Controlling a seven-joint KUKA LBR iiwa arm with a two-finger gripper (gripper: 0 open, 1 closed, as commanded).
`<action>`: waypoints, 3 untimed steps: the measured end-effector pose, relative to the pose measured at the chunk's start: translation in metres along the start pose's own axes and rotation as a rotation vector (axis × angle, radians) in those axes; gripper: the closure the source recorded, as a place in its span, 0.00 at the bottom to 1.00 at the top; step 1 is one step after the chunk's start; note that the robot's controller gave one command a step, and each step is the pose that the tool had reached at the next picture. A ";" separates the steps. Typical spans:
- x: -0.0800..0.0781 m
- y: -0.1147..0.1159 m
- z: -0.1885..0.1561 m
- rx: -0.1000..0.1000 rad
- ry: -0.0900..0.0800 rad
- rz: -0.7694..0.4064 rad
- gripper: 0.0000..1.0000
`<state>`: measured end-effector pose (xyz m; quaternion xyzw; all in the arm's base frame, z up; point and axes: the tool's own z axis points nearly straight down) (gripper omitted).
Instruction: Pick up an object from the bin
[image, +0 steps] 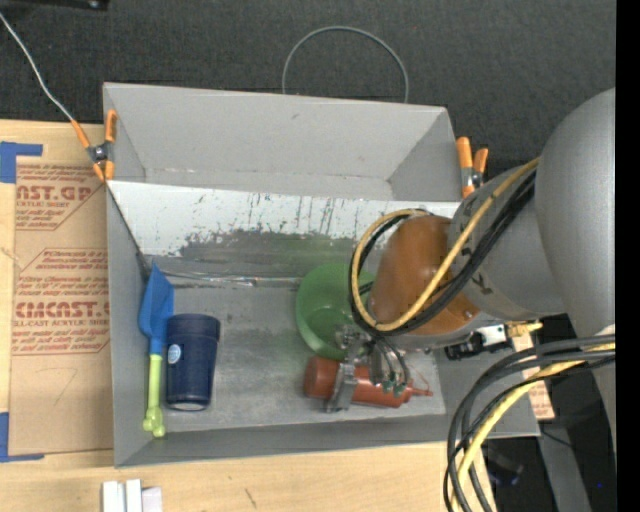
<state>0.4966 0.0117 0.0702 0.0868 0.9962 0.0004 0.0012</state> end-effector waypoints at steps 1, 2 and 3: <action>0.000 0.000 0.000 0.000 0.000 0.000 1.00; 0.000 0.000 0.000 0.000 0.000 0.000 1.00; 0.000 0.000 0.000 0.001 0.000 0.000 1.00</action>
Offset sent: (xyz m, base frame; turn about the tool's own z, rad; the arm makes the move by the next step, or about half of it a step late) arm 0.0000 0.0000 0.0000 0.0000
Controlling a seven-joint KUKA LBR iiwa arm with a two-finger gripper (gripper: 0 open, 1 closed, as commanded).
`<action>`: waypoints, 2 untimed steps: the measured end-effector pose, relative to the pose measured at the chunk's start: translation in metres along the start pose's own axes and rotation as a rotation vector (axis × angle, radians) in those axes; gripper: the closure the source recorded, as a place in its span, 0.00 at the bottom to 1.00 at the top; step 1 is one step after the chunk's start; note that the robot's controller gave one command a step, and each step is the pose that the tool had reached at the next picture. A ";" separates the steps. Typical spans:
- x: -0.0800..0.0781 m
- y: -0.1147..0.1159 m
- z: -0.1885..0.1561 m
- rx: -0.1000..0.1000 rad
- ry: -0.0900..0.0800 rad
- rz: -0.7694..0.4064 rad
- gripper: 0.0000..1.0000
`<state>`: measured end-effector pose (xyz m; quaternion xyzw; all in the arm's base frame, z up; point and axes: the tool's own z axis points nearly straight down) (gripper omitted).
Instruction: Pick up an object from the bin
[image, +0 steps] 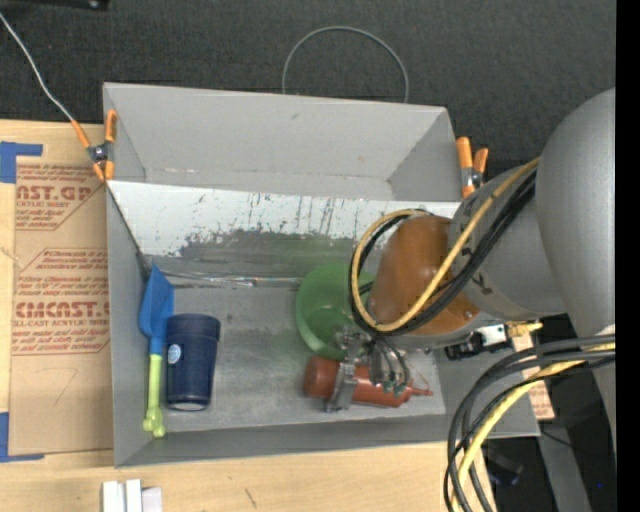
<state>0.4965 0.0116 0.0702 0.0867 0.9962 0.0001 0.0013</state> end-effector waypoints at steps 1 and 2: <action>0.000 0.000 0.000 0.000 0.000 0.000 1.00; 0.000 0.000 0.000 0.000 0.000 0.000 1.00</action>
Offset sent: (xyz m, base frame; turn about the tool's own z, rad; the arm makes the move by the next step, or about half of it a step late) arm 0.0000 0.0000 0.0000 0.0000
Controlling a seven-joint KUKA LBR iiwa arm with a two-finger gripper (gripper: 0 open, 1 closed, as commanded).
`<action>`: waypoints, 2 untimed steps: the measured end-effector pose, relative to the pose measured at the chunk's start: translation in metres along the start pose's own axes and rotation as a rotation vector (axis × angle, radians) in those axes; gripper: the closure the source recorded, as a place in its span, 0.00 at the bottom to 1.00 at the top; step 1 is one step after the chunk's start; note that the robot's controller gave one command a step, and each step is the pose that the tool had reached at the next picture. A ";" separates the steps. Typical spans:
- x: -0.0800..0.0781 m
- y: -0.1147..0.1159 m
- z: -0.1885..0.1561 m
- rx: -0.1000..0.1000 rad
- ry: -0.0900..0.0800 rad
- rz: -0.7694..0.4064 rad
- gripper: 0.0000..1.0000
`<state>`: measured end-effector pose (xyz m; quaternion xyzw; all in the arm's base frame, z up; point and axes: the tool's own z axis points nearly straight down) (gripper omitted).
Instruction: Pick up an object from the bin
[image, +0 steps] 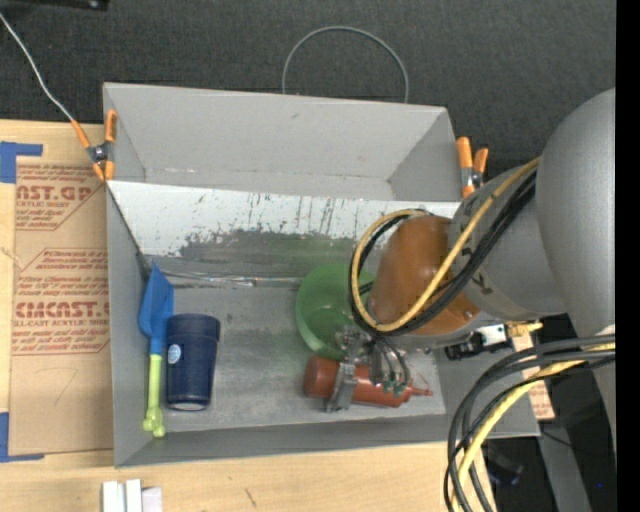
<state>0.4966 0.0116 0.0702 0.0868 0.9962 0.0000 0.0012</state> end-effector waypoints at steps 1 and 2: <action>0.000 0.000 0.000 0.000 0.000 0.000 1.00; 0.000 0.000 0.000 0.000 0.000 0.000 1.00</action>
Offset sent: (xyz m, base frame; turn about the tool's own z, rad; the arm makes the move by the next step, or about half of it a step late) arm 0.0000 0.0000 0.0000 0.0000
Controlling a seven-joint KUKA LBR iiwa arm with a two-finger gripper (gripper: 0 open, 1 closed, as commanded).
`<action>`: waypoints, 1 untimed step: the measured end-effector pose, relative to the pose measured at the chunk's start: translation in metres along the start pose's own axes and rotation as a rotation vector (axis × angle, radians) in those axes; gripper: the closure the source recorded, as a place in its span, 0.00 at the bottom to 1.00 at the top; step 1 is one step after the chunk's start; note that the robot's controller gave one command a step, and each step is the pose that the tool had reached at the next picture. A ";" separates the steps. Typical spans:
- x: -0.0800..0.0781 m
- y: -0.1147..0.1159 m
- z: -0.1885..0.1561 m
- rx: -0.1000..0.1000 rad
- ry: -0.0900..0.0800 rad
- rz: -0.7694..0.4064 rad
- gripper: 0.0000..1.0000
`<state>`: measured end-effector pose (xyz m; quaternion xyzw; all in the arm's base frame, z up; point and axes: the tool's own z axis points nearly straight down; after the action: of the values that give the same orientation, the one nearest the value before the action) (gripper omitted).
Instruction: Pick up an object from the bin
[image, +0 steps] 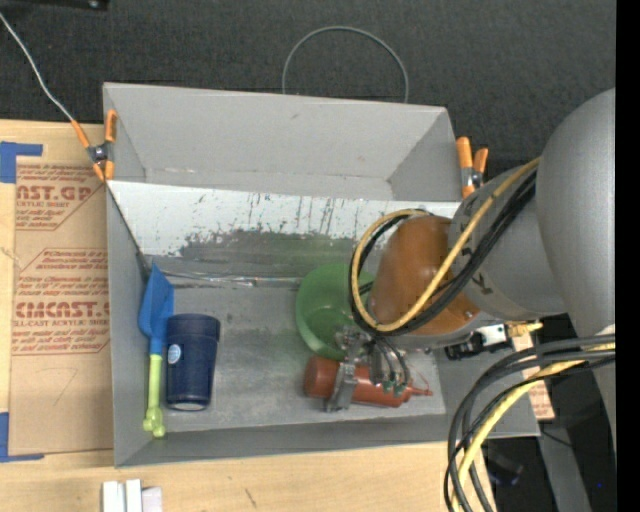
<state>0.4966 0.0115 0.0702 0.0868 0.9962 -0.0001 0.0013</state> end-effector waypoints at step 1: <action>0.000 0.000 0.000 0.000 0.000 0.000 1.00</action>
Offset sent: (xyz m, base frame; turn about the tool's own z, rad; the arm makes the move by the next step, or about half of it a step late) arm 0.0000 0.0000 0.0000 0.0000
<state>0.4966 0.0115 0.0702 0.0868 0.9962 -0.0001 0.0013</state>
